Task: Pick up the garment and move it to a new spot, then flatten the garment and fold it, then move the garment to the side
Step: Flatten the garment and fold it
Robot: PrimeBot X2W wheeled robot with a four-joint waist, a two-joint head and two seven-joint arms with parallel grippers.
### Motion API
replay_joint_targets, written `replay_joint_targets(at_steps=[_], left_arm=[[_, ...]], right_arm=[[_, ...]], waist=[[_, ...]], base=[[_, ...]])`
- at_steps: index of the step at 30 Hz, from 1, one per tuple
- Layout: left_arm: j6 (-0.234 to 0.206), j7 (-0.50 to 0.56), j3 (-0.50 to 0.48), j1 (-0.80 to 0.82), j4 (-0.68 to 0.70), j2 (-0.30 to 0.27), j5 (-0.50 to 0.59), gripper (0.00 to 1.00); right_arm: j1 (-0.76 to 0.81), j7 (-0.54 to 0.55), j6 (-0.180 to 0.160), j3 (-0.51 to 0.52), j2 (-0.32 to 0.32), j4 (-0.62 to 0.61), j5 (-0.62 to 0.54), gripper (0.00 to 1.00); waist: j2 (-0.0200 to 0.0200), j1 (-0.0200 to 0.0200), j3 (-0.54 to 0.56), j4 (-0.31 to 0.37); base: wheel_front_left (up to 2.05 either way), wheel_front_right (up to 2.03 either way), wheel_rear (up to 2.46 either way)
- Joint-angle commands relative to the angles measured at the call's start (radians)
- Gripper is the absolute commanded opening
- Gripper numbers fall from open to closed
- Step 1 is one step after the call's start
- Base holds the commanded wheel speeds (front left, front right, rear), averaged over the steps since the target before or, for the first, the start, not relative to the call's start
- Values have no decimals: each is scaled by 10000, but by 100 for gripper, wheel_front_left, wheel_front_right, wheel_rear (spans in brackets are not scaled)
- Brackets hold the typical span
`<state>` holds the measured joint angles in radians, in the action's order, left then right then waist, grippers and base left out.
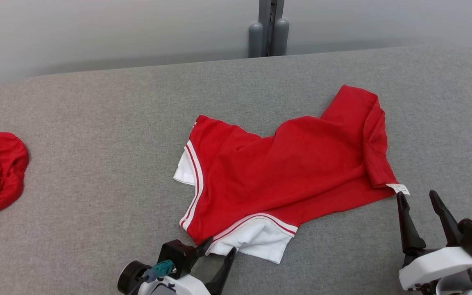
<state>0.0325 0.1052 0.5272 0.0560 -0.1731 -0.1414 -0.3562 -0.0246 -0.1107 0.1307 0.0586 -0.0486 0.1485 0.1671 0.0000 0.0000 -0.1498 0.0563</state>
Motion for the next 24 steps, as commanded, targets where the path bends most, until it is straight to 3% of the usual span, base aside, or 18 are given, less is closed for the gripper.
replay_joint_targets(at_steps=[1,2,8,18,24], left_arm=[[-38,-41,-38,211,5,-46,-21,32],[-37,-52,-25,210,16,-53,-12,0],[53,94,62,187,-12,-153,-92,0],[-273,-260,-112,276,325,-393,132,0],[-346,-314,-135,423,537,-482,167,0]], right_arm=[[-110,-74,1,16,-46,47,-1,100],[-114,-81,1,18,-46,65,-3,100],[-239,-150,1,101,-45,110,2,100],[-590,-62,1,776,-44,550,-259,100],[-1390,239,1,288,-199,1419,-65,100]], waist=[[0,0,-2,-14],[0,0,-3,-22],[0,0,-36,-24],[0,0,-127,-59],[0,0,-358,-171]], base=[[0,0,0],[0,0,0],[0,0,0],[0,0,0],[0,0,0]])
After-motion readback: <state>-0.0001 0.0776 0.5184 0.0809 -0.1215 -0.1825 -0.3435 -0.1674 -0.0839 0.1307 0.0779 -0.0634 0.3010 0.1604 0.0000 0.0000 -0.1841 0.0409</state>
